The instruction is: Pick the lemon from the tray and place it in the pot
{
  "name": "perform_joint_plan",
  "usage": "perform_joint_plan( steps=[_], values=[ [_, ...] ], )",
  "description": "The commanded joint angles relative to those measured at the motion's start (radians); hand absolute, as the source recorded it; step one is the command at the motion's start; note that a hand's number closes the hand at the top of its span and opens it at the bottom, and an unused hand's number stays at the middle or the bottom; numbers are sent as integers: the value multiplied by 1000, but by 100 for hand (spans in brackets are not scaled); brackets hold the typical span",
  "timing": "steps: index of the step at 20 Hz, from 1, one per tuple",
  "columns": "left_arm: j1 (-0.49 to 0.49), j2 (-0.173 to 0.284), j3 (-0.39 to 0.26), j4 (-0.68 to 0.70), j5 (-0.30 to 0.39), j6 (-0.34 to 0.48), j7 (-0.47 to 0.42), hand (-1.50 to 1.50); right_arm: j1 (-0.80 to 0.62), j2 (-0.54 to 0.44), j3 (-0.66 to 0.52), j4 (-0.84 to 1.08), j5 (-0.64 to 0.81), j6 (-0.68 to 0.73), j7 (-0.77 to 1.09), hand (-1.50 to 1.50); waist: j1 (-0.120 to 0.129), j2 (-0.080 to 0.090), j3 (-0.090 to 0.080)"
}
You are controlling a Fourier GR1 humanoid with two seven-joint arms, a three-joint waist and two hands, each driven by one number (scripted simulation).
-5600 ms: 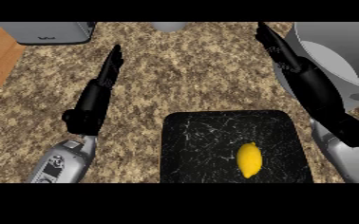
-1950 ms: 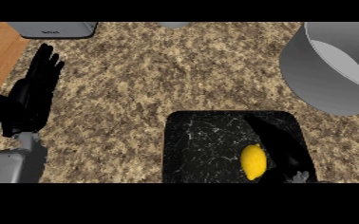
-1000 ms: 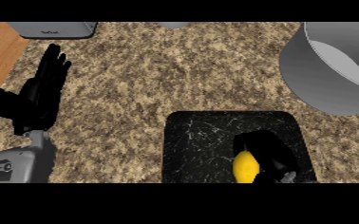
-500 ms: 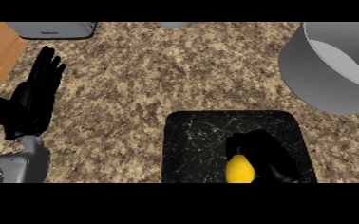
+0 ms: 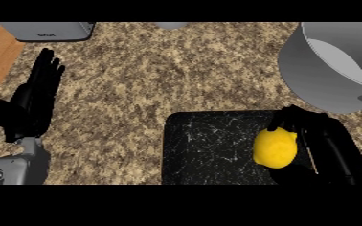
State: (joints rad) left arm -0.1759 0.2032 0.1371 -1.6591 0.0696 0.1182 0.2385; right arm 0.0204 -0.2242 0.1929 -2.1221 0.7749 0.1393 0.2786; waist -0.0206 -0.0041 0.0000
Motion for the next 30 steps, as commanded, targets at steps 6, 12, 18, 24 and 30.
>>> perform_joint_plan(
  steps=[6, 12, 18, 24, 30],
  values=[
    [30, -26, -28, -25, -14, -3, -5, 0, -120, -86, -402, 82, -173, -41, -61, 150, 22, 5, 1],
    [26, -18, -4, -36, 7, -18, -1, 0, -303, -163, -553, 280, -331, 24, -41, 150, 29, 5, 0],
    [-112, 20, 33, 84, 18, -33, 20, 0, -393, -192, -598, 589, -346, -35, -188, 150, 27, 9, 0],
    [-6, -41, -29, -23, -23, -2, 8, 0, -484, -292, -636, 842, -268, -139, -355, 150, 39, 8, 1],
    [-31, -47, -38, 25, -46, 6, -21, 0, -501, -322, -557, 1067, 41, -414, -409, 150, 56, 17, 1]
  ],
)
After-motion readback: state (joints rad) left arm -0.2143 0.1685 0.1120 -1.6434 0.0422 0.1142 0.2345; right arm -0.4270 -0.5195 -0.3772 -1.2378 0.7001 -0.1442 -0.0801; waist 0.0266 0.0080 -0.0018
